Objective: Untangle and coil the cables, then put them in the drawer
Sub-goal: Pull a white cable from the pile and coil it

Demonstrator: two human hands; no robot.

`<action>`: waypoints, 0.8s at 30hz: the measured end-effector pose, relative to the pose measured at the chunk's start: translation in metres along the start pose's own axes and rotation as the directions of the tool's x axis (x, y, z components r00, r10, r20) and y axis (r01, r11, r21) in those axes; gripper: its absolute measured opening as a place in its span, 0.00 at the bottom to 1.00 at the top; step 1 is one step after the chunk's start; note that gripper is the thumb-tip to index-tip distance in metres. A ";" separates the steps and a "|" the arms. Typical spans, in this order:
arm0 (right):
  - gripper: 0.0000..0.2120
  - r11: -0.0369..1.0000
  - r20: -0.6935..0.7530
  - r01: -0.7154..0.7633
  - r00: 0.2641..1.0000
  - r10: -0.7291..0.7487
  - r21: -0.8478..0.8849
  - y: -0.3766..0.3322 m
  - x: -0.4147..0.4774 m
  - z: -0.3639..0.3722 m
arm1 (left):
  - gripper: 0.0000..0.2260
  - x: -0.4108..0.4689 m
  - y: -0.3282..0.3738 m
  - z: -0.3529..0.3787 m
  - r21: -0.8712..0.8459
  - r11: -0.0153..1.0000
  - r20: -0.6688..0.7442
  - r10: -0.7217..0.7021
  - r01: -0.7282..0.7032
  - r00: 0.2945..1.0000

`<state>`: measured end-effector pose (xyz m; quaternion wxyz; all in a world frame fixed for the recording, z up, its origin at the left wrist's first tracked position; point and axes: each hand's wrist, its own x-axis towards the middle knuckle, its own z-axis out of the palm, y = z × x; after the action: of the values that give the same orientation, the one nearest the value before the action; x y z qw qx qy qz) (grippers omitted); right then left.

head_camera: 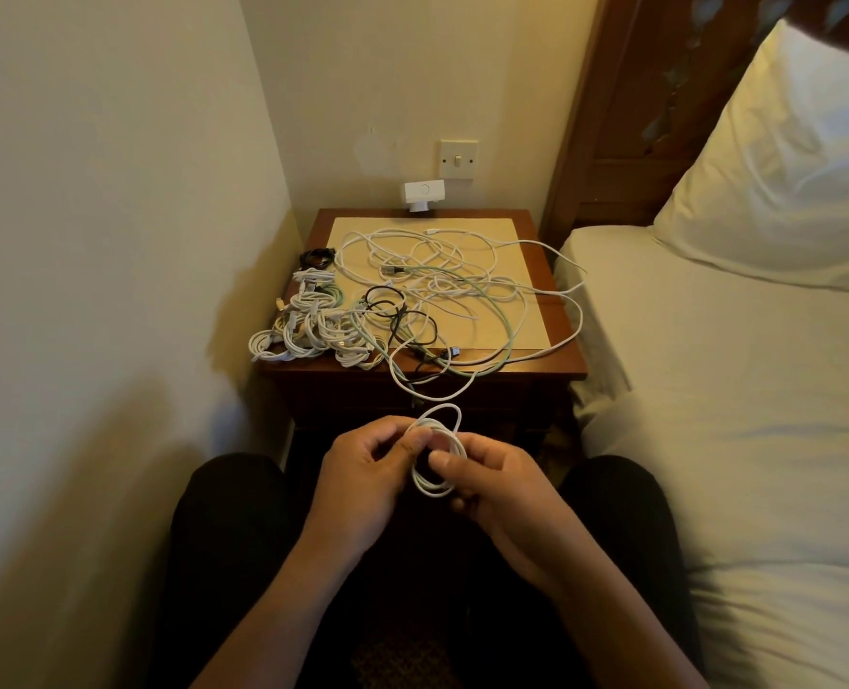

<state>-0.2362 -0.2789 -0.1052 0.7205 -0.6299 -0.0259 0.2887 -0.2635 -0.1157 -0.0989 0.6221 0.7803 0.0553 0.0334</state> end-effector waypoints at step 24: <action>0.12 0.835 -0.122 0.158 0.958 -0.259 -0.527 -0.021 -0.017 0.005 | 0.05 0.002 0.014 -0.020 0.319 0.937 -0.255 0.232 -0.144 0.939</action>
<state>-0.2448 -0.2829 -0.0792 0.5535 -0.8163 -0.1021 0.1299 -0.2631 -0.0989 -0.0807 0.4772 0.8529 0.0744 0.1983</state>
